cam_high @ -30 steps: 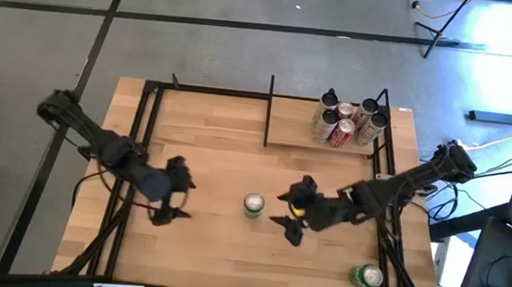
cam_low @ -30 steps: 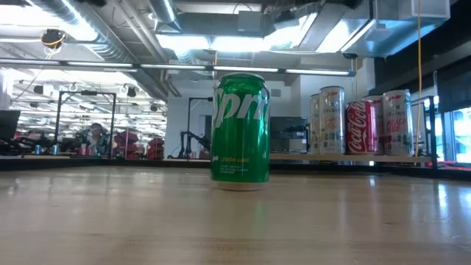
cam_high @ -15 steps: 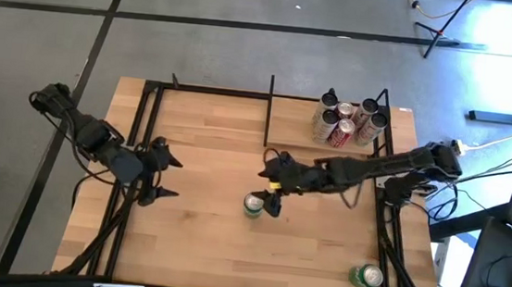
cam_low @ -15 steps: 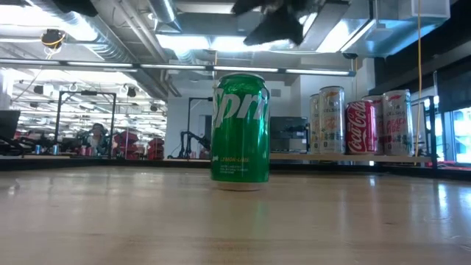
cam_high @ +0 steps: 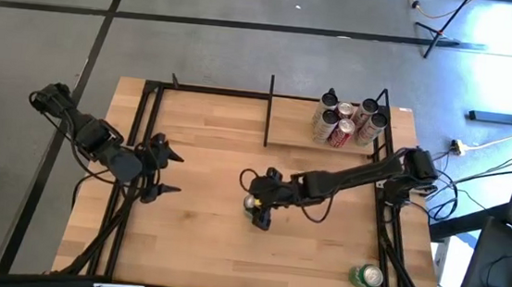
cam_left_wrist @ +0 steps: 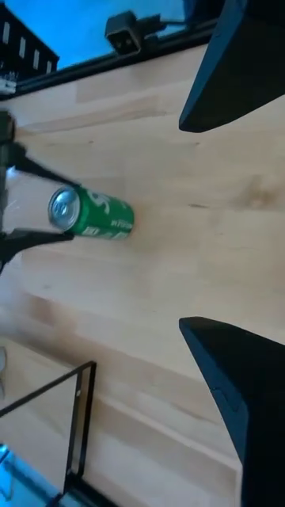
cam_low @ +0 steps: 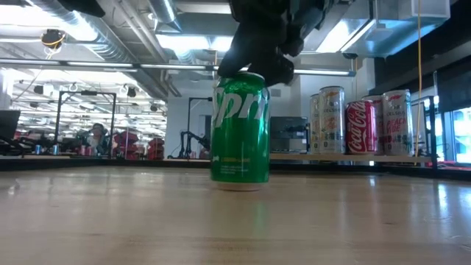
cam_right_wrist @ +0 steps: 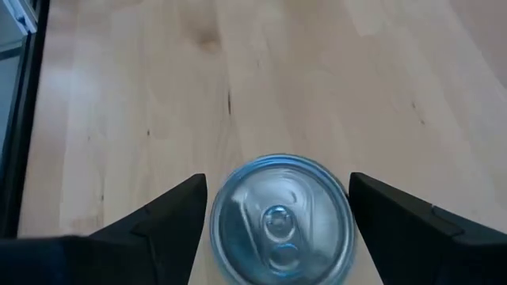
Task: Place canned beverage on shelf
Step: Put the left green soda can on the shelf
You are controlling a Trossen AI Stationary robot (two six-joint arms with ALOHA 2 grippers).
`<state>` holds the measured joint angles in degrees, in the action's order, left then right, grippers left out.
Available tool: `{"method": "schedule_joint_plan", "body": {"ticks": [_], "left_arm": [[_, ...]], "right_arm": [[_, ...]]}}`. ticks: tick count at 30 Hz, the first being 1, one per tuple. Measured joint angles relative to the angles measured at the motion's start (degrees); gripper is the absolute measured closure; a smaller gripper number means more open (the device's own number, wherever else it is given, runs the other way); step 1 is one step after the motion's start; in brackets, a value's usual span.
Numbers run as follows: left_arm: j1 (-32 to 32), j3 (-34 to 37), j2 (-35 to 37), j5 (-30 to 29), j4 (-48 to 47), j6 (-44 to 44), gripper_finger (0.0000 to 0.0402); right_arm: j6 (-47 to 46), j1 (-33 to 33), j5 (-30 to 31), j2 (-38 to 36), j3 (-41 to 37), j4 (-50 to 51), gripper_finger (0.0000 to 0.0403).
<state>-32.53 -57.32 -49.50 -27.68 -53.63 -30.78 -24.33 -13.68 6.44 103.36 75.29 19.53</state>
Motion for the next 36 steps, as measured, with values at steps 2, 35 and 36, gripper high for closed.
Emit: {"method": "schedule_joint_plan", "body": {"ticks": [2,35,36], "left_arm": [[0.0,0.0,0.0,-0.4,0.0,0.0,0.0013],[0.0,0.0,0.0,-1.7,0.3,0.9,0.0013],[0.0,0.0,0.0,-1.7,0.3,0.9,0.0013]], "right_arm": [[-0.8,-0.3,-0.1,0.8,0.0,-0.3,0.011],[-3.7,-0.2,0.3,2.2,0.3,2.5,0.0044],[-3.4,-0.2,1.0,2.2,0.5,2.7,0.006]]}}
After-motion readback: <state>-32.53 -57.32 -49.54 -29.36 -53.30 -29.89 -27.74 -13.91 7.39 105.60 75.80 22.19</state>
